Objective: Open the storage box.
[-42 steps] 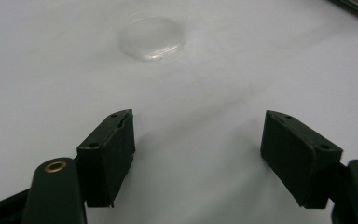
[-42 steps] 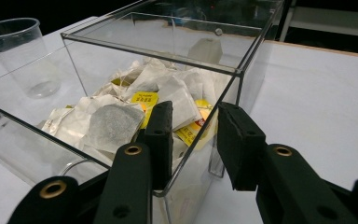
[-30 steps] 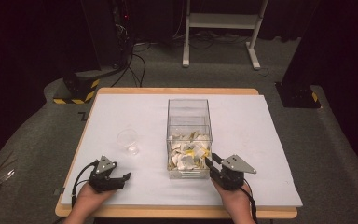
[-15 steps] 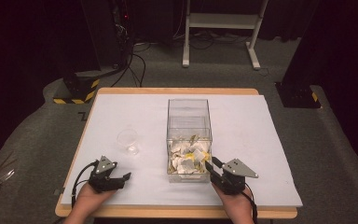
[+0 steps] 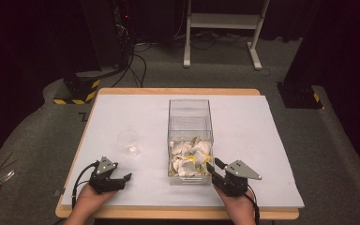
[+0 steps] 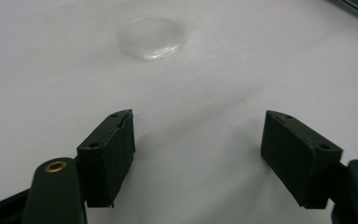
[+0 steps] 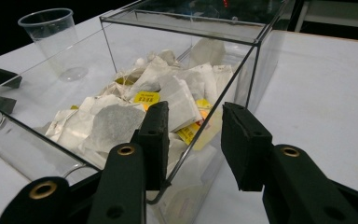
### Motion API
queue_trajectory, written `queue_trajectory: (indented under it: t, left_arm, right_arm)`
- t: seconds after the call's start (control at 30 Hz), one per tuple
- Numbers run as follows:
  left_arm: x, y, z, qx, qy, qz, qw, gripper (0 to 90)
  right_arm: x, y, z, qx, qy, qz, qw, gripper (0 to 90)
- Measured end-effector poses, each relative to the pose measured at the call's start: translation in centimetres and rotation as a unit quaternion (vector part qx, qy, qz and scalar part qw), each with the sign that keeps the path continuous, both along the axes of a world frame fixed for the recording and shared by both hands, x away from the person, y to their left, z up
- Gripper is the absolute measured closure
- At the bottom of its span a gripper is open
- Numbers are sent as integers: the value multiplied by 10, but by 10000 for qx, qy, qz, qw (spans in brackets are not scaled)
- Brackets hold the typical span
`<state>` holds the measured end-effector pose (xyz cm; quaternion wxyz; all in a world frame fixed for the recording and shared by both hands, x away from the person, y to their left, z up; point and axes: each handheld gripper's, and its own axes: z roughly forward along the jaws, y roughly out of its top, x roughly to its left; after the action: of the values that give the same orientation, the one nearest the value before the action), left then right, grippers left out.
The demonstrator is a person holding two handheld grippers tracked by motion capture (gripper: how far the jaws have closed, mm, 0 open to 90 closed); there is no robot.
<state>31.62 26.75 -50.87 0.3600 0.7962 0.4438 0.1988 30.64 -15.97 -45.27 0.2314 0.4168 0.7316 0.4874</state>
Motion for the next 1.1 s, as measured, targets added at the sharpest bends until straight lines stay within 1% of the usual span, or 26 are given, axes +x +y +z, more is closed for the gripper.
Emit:
queue_trajectory:
  t: [0.07,0.17,0.27,0.37,0.57,0.6,0.67,0.77,1.0,1.1]
  left_arm:
    - [0,0,0,-1,-2,4,10000,262]
    - [0,0,0,-5,3,0,10000,262]
    - [0,0,0,1,-4,6,10000,262]
    - [0,0,0,2,-4,5,10000,261]
    - [0,0,0,-21,13,14,10000,262]
    - [0,1,0,19,-6,1,10000,263]
    - [0,0,0,2,3,10,10000,263]
    - [0,0,0,-1,2,19,10000,263]
    - [-1,0,0,10,-25,58,10000,269]
    - [-1,0,0,-21,-17,99,9999,287]
  right_arm:
    - [0,-3,4,59,-48,-4,10000,610]
    - [1,-5,7,69,-90,4,9999,605]
    - [2,-7,11,20,-163,-9,9999,601]
    - [4,-10,14,37,-209,-31,9998,600]
    - [12,-20,14,24,-176,-165,9997,601]
    - [13,-22,13,2,-163,-200,9997,601]
    - [19,-27,10,-50,-107,-266,9996,600]
    - [24,-31,5,-118,-21,-313,9994,601]
    - [30,-41,-12,-270,143,-418,9987,602]
    - [34,-45,-18,-395,151,-429,9982,603]
